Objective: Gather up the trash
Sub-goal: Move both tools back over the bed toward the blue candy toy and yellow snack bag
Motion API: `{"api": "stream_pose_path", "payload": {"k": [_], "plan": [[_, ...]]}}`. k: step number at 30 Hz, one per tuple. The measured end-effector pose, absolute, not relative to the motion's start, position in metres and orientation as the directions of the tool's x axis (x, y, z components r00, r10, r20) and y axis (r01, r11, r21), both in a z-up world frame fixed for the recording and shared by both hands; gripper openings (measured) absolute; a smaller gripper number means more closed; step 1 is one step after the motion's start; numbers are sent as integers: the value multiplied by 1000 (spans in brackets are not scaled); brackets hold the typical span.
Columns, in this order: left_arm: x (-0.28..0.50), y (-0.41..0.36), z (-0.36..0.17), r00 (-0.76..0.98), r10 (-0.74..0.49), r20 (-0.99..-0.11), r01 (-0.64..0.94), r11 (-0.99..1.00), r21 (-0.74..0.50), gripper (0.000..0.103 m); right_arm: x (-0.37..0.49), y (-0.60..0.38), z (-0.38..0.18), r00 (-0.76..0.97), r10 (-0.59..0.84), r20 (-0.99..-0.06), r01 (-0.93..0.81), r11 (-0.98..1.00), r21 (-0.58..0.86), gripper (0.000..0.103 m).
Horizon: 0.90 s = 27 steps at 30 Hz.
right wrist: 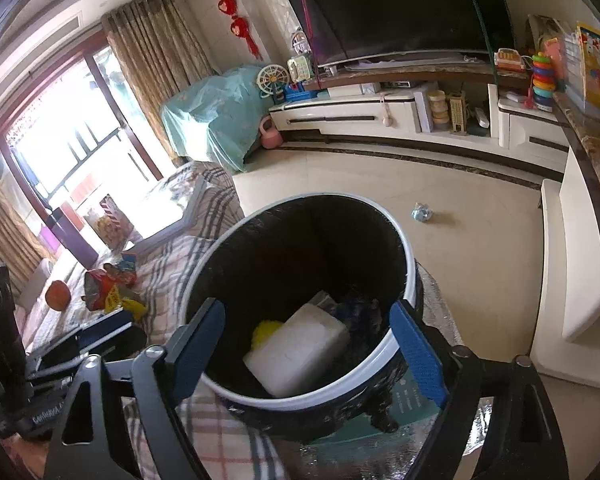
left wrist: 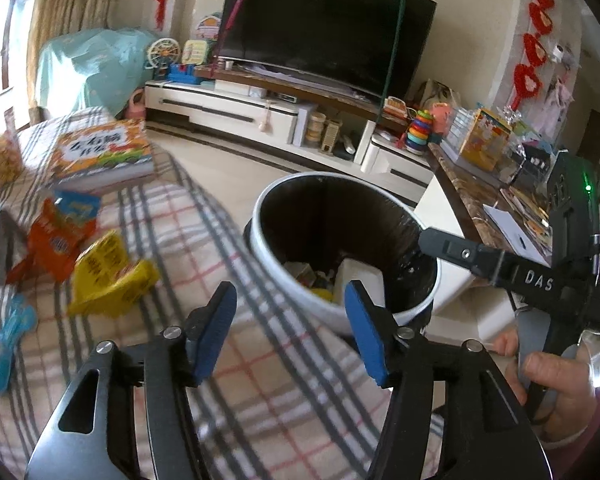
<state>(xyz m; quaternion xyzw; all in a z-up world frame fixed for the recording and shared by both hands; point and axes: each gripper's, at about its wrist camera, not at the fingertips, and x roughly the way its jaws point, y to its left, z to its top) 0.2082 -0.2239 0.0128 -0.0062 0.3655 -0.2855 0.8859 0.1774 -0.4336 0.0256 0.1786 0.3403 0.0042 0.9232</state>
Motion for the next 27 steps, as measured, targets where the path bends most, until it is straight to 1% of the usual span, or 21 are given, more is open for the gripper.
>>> {"api": "stream_pose_path", "payload": {"k": [4, 13, 22, 27], "plan": [[196, -204, 6, 571, -502, -650, 470, 849, -242, 58, 170, -422, 25, 773, 143, -618, 109, 930, 351, 90], [176, -156, -1, 601, -457, -655, 399, 882, -250, 60, 157, -392, 22, 775, 188, -603, 87, 914, 397, 91], [167, -109, -12, 629, -391, -672, 307, 919, -248, 60, 153, -356, 14, 753, 238, -613, 43, 912, 408, 92], [161, -88, -15, 650, -352, -674, 272, 935, -227, 61, 154, -336, 12, 739, 265, -620, 20, 910, 413, 92]]}}
